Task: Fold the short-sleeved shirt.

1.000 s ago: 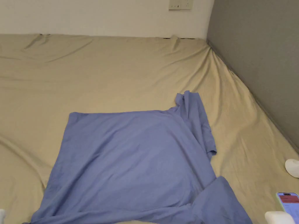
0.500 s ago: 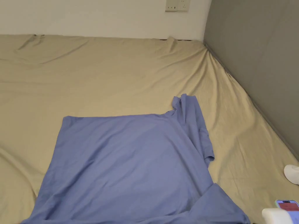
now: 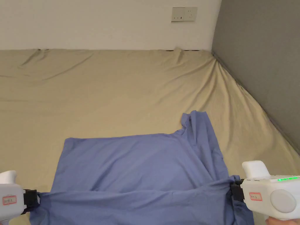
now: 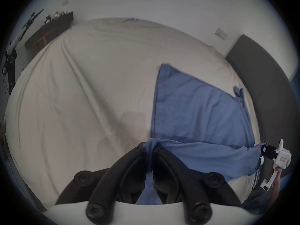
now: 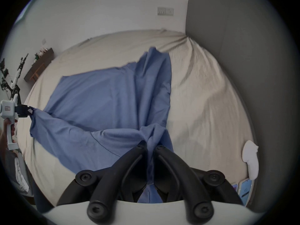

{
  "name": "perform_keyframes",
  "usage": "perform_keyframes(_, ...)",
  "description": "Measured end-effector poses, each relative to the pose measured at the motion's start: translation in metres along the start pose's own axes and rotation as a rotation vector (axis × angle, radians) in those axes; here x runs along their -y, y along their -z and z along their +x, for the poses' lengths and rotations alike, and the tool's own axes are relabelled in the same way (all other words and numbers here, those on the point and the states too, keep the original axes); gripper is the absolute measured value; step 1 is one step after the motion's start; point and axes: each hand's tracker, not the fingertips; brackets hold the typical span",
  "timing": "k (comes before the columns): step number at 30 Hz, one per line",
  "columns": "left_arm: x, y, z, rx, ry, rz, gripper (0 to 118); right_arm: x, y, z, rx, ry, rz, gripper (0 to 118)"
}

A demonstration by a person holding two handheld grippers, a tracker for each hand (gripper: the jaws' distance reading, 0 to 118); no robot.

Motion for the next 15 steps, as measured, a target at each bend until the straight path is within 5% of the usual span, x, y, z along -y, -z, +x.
perform_keyframes(7,0.000,0.021,-0.006,-0.013,0.083,0.004,8,0.005,0.027,0.013,0.001,0.084,0.006,9)
perform_keyframes(8,0.000,0.013,-0.007,-0.010,0.106,0.042,10,0.008,0.020,0.013,0.007,0.084,0.020,19)
perform_keyframes(9,0.001,0.004,-0.008,-0.019,0.127,0.080,22,0.012,0.006,0.007,0.026,0.084,0.044,41)
perform_keyframes(10,0.009,-0.008,-0.005,-0.027,0.145,0.110,62,0.015,-0.005,0.006,0.057,0.074,0.073,91)
perform_keyframes(11,0.013,-0.019,-0.006,-0.021,0.157,0.130,100,0.021,-0.017,0.006,0.068,0.067,0.108,116)
perform_keyframes(12,0.019,-0.031,-0.008,-0.001,0.162,0.163,118,0.029,-0.037,0.004,0.052,0.080,0.179,118)
perform_keyframes(15,0.054,-0.075,-0.006,0.045,0.153,0.287,118,0.044,-0.086,-0.010,0.035,0.107,0.296,118)
